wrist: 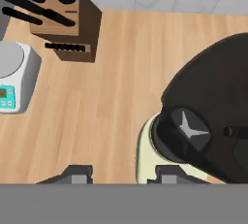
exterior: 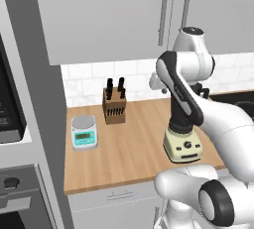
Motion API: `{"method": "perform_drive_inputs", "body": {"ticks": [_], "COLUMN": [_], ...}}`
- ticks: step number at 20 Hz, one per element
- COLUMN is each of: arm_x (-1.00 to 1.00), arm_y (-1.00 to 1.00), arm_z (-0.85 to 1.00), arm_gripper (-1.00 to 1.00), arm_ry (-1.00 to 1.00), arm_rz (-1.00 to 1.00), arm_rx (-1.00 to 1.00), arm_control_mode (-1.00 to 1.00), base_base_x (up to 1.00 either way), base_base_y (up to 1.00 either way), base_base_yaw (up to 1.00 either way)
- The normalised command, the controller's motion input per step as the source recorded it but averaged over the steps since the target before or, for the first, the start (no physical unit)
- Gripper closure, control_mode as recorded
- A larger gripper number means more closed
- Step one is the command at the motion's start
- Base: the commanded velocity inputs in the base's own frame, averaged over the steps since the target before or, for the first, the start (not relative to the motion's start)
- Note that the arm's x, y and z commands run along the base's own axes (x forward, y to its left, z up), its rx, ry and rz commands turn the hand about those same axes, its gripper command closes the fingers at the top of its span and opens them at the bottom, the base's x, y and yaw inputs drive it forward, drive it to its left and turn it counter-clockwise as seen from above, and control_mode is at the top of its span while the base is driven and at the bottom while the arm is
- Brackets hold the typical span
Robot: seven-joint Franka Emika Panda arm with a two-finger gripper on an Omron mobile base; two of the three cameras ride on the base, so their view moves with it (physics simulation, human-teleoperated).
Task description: Close the lid blender by securely placing the lid on top.
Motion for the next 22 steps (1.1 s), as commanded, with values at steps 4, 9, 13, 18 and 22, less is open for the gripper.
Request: {"method": "perform_drive_inputs", "body": {"ticks": [4, 9, 13, 18, 22], "arm_x": [-0.42, -0.96, -0.87, -0.25, 0.00], "arm_y": [-0.20, -0.57, -0.99, -1.00, -1.00], "arm_z": [0.00, 0.00, 0.00, 0.00, -0.04], "arm_gripper": [-1.00, -1.00, -1.00, -1.00, -1.00], "arm_ry": [-0.05, -0.20, -0.15, -0.03, -0.03], "arm_rz": [0.00, 0.00, 0.00, 0.05, 0.24], "arm_rx": [0.02, 0.11, 0.17, 0.22, 0.14], "arm_control_mode": [-1.00, -1.00, -1.00, -1.00, -1.00], "base_base_x": [0.00, 0.00, 0.00, 0.00, 0.00], "base_base_y": [0.00, 0.00, 0.00, 0.00, 0.00], "base_base_yaw": [0.00, 0.00, 0.00, 0.00, 0.00]}}
